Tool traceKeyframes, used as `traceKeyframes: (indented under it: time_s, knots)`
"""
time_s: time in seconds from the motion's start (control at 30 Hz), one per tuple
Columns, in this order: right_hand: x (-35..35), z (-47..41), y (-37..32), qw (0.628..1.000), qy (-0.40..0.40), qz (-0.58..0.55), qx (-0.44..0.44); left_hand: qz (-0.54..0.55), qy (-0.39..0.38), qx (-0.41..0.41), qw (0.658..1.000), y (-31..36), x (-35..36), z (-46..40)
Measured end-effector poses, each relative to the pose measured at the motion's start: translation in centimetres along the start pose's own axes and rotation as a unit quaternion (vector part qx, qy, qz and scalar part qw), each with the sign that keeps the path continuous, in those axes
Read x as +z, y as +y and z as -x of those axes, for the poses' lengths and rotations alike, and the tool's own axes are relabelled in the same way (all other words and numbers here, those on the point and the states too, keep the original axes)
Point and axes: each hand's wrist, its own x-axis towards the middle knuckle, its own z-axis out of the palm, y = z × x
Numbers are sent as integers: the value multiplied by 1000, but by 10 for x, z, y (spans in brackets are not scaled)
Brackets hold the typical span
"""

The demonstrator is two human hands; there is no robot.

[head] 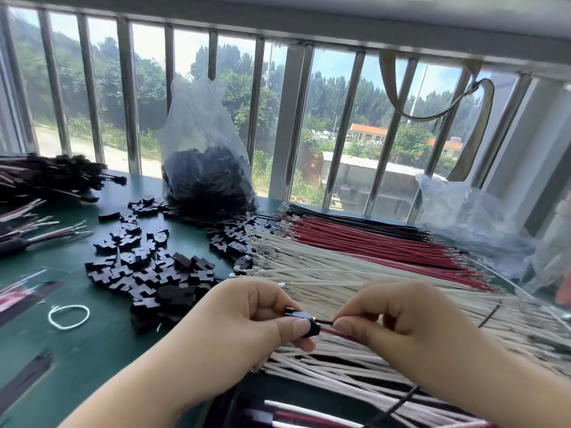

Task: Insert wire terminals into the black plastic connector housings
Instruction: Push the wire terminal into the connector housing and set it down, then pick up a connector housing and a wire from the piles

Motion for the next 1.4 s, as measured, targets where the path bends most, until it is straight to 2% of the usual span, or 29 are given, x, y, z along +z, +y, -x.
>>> traceKeyframes:
  time_s: [0.1,0.23,0.47,0.6,0.63,0.7,0.77,0.8,0.83,0.9,0.97,1.0,1.07,1.13,1.17,1.23,1.3,1.4]
  knots:
    - [8,1,1,996,37,26,-76,-10,3,6,1000,-2,1,-1]
    - [11,0,-1,994,51,4,-98,-16,-1,15,1000,-3,3,-1]
    - [3,-6,1,997,35,-26,-67,-1,13,43,999,4,-5,3]
    - [-3,-5,8,994,-31,-86,-59,-16,7,21,1000,8,-8,9]
    - [-8,-5,8,989,-74,-112,-56,-24,35,36,998,11,-10,11]
    - [-18,-3,2,958,-208,-187,-60,-8,158,95,983,15,-17,12]
    - [-21,-1,-1,910,-335,-242,-30,48,326,168,929,16,-25,12]
    - [-18,-1,-2,896,-363,-256,10,65,393,198,896,18,-27,13]
    - [-11,-1,-2,894,-355,-267,59,67,437,220,870,18,-29,15]
    - [6,1,-1,939,-252,-216,94,19,465,236,853,18,-35,25]
    - [22,1,1,988,-132,-64,37,-127,440,189,869,17,-42,40]
    - [27,0,0,994,-107,24,10,-231,411,132,872,15,-48,48]
    - [31,2,-2,989,-82,120,-29,-417,333,5,846,9,-58,62]
    - [30,3,-10,980,-81,174,-49,-506,288,-84,808,5,-64,66]
    - [30,4,-13,970,-104,211,-60,-541,274,-101,788,3,-65,64]
    - [32,6,-16,959,-58,261,-94,-598,227,-95,763,-2,-65,51]
    - [37,8,-19,955,-40,273,-111,-616,183,-79,762,-9,-59,36]
    - [35,11,-16,955,-77,259,-125,-637,167,-46,751,-14,-54,25]
